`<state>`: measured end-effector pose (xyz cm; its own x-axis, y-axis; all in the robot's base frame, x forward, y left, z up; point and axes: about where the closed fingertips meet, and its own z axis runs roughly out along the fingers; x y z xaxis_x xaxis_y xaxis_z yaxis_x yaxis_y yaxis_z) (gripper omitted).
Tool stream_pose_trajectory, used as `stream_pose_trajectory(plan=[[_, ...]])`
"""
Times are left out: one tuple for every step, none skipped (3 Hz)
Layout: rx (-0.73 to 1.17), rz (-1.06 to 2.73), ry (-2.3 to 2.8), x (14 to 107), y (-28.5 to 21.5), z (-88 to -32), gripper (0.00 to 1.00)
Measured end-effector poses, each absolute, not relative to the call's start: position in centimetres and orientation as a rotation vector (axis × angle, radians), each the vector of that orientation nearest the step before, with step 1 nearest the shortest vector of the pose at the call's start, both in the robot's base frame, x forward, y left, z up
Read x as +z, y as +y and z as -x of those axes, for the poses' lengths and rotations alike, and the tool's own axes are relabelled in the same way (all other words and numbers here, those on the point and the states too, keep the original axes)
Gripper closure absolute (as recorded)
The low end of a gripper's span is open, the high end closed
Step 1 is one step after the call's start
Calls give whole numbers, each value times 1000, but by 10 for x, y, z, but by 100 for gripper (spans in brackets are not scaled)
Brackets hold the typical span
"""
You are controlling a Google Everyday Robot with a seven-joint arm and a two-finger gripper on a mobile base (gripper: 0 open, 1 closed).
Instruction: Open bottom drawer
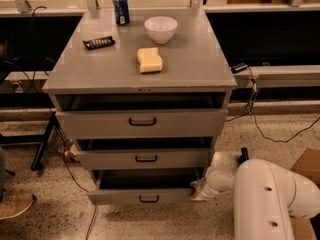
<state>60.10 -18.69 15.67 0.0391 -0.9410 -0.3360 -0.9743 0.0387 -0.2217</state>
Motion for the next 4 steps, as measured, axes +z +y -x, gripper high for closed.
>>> stream_pose_trajectory(plan=[[116,1933,1932,157,-187,-601,35],[129,1942,1914,156,-182,-597,12],[156,2006,1860,152,-165,-593,0],[204,2075,1798,149,-145,-587,0]])
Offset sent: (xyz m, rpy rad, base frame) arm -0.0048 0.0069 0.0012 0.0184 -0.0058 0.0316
